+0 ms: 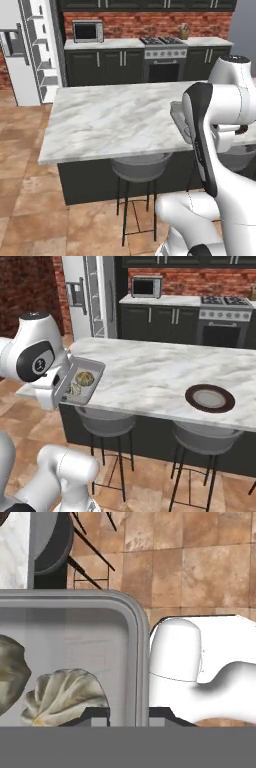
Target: Place two dumplings into each of the tupperware containers and then place the containers in the fridge.
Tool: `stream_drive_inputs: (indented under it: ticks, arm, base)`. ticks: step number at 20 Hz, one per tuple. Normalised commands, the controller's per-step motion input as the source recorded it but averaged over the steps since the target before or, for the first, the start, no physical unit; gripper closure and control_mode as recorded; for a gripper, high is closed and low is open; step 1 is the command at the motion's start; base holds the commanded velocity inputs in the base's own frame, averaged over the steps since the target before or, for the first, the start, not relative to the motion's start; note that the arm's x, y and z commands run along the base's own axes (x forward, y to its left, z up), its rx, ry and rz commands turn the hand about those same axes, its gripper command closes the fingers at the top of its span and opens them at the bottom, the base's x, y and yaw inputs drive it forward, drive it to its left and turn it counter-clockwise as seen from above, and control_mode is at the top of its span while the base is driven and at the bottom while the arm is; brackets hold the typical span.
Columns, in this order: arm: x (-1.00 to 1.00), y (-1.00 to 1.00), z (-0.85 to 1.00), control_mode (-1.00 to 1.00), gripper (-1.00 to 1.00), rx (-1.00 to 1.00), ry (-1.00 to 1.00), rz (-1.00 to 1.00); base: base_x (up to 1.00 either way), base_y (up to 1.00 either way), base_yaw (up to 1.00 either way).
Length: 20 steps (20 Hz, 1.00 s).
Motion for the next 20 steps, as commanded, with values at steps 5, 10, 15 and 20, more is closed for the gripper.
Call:
stream_drive_inputs:
  ticks: [5, 10, 15, 20]
  arm:
    - [0.0, 0.0, 0.0, 1.0, 1.0, 0.0, 0.0, 0.0]
    - [0.0, 0.0, 0.0, 1.0, 1.0, 0.0, 0.0, 0.0]
    - [0.0, 0.0, 0.0, 1.0, 1.0, 0.0, 0.0, 0.0]
    - [0.0, 0.0, 0.0, 1.0, 1.0, 0.0, 0.0, 0.0]
  base:
    - [0.18, 1.0, 0.0]
    - [0.45, 1.0, 0.0]
    - [0.78, 1.0, 0.0]
    - [1.0, 1.0, 0.0]
